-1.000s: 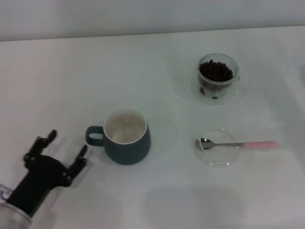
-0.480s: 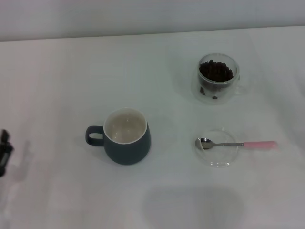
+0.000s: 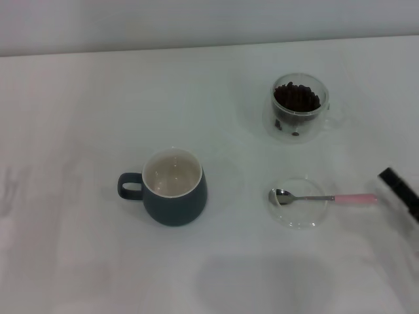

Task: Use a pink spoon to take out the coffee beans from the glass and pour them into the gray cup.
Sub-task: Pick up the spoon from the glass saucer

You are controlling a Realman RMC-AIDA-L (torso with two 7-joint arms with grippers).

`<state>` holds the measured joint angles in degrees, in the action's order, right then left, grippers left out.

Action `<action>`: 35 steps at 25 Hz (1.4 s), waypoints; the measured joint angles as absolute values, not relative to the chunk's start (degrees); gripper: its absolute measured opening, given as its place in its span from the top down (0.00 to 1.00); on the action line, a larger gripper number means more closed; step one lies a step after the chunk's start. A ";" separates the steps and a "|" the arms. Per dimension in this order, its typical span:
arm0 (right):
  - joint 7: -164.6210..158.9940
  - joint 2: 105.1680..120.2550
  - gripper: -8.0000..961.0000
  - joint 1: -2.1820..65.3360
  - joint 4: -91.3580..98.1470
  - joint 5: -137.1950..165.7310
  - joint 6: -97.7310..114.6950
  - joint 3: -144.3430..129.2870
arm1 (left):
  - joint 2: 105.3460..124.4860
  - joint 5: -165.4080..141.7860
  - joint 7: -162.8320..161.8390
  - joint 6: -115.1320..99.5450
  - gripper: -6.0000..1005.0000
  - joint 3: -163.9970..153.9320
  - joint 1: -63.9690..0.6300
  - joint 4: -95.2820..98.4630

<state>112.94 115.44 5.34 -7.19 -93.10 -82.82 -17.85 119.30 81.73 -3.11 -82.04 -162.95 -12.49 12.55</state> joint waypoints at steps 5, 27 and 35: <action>116.47 115.59 0.13 5.90 -10.83 -91.70 -83.52 -17.82 | 119.22 82.08 -3.11 -82.15 0.20 -162.95 -13.78 11.30; 118.41 115.75 0.35 7.16 -13.22 -89.29 -80.55 -18.02 | 119.27 82.18 -3.07 -82.19 0.20 -162.86 -14.41 10.81; 117.74 115.75 0.54 7.62 -13.27 -89.29 -80.63 -18.02 | 119.27 82.18 -3.07 -82.18 0.20 -162.86 -14.59 10.82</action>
